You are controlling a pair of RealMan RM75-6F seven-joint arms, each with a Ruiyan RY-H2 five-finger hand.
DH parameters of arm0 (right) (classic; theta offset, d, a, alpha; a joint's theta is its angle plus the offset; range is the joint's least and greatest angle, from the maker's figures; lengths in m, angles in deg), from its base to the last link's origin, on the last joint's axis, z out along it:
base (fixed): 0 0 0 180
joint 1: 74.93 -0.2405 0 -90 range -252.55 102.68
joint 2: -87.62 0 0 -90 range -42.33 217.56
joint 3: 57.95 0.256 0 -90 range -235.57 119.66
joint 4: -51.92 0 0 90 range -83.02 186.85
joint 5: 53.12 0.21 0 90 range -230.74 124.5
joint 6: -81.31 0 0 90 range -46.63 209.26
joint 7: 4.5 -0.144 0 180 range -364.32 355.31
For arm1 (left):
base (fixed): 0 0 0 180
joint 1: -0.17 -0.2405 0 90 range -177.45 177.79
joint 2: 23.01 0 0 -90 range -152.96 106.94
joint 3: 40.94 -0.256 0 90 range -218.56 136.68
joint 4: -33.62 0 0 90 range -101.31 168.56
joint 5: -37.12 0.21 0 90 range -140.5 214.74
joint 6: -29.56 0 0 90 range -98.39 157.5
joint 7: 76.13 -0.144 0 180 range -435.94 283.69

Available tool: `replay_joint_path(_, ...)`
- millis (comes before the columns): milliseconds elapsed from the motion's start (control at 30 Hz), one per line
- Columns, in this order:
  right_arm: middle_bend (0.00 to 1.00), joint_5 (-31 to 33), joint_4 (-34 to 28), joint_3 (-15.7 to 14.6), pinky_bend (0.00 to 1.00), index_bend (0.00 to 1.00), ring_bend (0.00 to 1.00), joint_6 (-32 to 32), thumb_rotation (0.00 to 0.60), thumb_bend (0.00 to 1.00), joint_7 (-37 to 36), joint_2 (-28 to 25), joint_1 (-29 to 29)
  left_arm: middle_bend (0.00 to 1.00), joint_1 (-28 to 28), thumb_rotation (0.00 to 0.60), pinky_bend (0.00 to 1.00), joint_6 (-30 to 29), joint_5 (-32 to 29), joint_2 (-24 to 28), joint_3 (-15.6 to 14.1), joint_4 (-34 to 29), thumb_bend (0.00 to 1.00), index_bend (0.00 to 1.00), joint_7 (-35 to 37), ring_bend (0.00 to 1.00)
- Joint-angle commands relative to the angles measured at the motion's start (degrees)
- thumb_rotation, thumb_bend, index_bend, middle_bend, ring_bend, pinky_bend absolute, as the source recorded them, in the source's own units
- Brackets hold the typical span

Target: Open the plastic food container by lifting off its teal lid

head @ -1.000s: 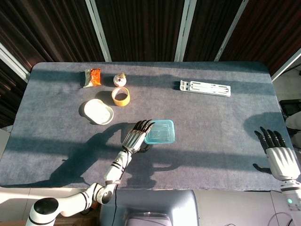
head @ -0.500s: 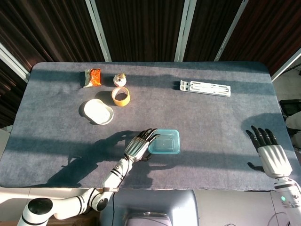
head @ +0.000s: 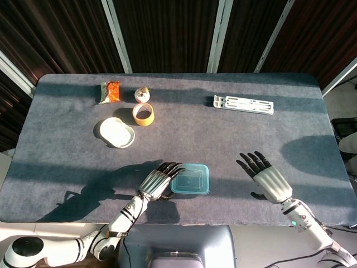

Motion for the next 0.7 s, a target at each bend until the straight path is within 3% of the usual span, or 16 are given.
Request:
replay_joint_path(33,0.00,-3.35,3.24,-1.20,0.00,0.29,0.00,0.75,0.600,0.19,-3.09,3.75,-2.66,0.24,-0.55,0.600,0.12,-0.60,0.81,0.11,-0.83,-0.34,0.33,0.12,0.72,0.21)
replay_joint_path(333,0.00,-8.64,10.64,-3.47,0.00,0.43,0.00,-2.29,0.600,0.29,-10.11,12.11,-6.42,0.24,-1.52,0.600,0.11,-2.90,3.88,-1.00,-2.74,1.59,0.33,0.12,1.18,0.21)
replay_joint_path(700,0.01,-9.78,17.11,-5.36,0.00,0.57,0.00,-4.89,0.600,0.36,-15.23,17.26,-8.26,0.22,-2.49,0.600,0.10,-5.66,7.18,-2.70,-4.07,5.24,0.33,0.12,4.88,0.19)
